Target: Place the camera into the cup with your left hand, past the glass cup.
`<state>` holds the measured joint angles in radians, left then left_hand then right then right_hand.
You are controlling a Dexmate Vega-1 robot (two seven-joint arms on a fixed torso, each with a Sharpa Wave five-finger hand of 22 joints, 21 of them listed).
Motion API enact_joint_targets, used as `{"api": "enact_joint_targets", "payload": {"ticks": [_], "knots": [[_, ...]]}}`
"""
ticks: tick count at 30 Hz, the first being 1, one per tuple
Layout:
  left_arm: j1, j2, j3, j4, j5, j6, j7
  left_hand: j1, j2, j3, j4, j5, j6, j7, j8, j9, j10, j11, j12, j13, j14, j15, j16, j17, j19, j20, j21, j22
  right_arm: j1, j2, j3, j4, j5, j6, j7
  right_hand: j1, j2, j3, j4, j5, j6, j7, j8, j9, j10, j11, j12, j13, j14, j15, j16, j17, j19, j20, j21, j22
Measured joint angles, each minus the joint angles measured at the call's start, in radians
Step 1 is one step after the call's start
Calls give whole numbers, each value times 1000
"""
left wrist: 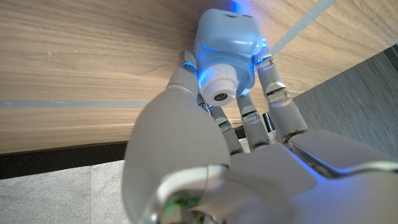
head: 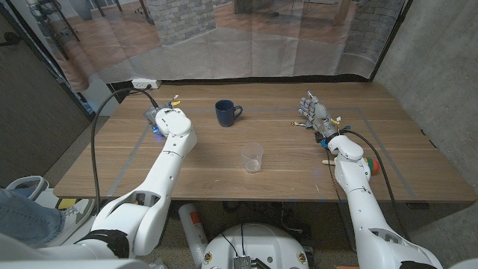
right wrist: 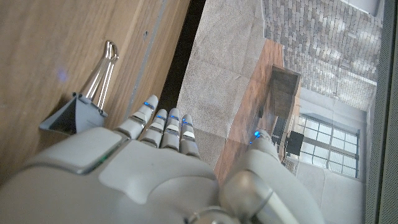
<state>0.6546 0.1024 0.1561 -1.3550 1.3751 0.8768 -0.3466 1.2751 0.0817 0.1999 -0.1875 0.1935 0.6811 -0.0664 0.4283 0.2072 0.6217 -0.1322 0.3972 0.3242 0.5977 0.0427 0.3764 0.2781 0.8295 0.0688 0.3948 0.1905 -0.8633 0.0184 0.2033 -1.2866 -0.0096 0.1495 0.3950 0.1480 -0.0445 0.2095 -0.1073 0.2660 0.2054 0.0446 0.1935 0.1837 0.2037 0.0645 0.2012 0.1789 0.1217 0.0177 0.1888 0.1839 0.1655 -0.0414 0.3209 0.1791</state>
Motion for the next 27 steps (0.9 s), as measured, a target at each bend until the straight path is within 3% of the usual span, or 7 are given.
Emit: {"api": "enact_joint_targets", "payload": {"ticks": [27], "knots": [[15, 32, 13, -110, 55, -70, -126, 5, -5, 4, -4, 0, 52, -13, 5, -5, 45, -10, -8, 10, 19, -9, -14, 0, -36, -1, 4, 1, -21, 1, 7, -37, 9, -11, -20, -7, 7, 0, 0, 0, 0, 0, 0, 0, 0, 0, 0, 0, 5, -5, 0, 0, 5, 6, -8, 0]]}}
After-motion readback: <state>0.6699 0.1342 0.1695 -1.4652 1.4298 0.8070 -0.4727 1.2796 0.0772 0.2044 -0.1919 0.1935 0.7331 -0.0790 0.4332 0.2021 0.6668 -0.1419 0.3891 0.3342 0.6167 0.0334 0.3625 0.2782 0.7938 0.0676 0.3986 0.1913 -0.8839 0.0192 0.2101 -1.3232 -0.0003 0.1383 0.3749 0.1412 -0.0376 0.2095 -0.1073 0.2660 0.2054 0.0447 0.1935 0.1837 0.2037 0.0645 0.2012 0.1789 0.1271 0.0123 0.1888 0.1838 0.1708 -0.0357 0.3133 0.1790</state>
